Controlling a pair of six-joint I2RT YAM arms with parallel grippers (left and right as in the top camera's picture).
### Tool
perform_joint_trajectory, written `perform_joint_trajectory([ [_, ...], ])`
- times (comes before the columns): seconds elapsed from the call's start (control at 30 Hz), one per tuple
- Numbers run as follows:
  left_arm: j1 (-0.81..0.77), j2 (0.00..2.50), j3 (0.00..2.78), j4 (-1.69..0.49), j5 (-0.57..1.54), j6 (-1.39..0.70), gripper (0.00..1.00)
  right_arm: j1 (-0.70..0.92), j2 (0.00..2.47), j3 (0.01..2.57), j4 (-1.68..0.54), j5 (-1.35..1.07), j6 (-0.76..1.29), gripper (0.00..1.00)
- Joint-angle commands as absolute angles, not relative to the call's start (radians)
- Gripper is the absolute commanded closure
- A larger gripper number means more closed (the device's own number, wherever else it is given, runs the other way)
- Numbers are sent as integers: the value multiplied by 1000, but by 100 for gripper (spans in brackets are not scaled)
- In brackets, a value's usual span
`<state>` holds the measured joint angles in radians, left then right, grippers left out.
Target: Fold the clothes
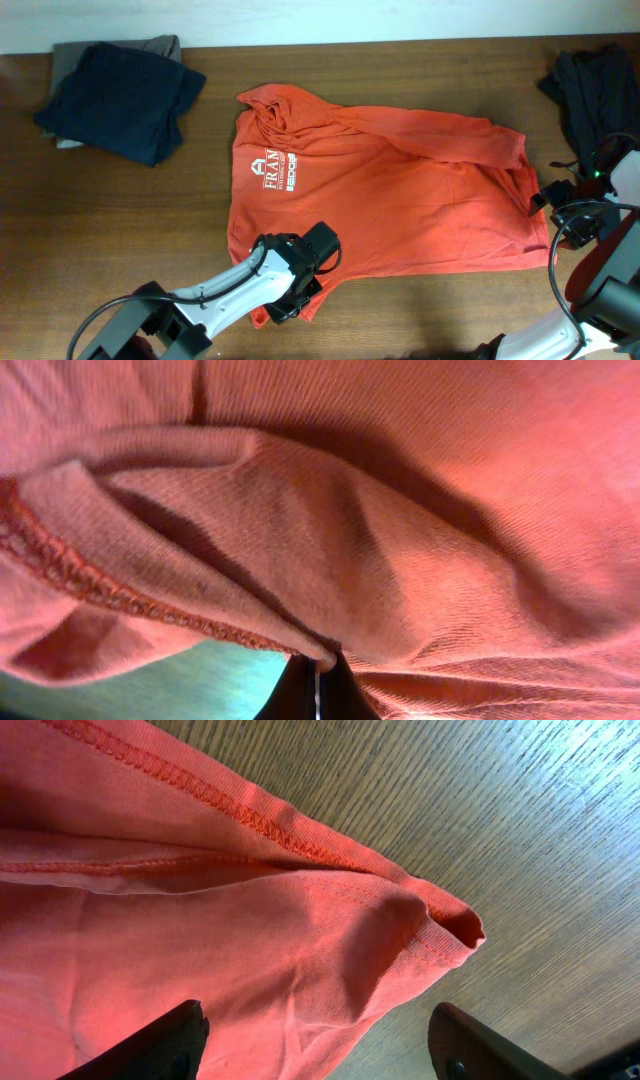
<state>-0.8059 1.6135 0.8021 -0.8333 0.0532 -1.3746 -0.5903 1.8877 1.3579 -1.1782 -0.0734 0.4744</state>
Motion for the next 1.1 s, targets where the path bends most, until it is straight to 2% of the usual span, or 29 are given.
perform_joint_trajectory([
  [0.0, -809, 1615, 794, -854, 119, -1347, 99, -589, 1856, 1375, -1182, -79, 479, 25],
  [0.2, -810, 1546, 804, -915, 185, -1330, 99, -589, 1856, 1375, -1182, -78, 479, 25],
  [0.53, -849, 1379, 808, -1073, 142, -1331, 98, -589, 1856, 1375, -1181, -78, 479, 25],
  [0.6, -860, 1376, 808, -1073, 142, -1331, 88, -589, 1856, 1375, -1182, -78, 479, 25],
  [0.67, -868, 1376, 808, -1072, 142, -1330, 68, -589, 1856, 1375, -1185, -79, 479, 25],
  [0.7, -871, 1376, 808, -1071, 142, -1330, 49, -589, 1856, 1375, -1187, -79, 479, 25],
  [0.73, -871, 1376, 808, -1071, 142, -1327, 1, -588, 1856, 1375, -1190, -80, 479, 25],
  [0.87, -871, 1376, 808, -1036, 103, -1251, 1, -588, 1851, 1380, -1192, -150, 430, 29],
  [1.07, -869, 1376, 814, -1033, -28, -1251, 1, -554, 1840, 1455, -1222, -289, 313, 24],
])
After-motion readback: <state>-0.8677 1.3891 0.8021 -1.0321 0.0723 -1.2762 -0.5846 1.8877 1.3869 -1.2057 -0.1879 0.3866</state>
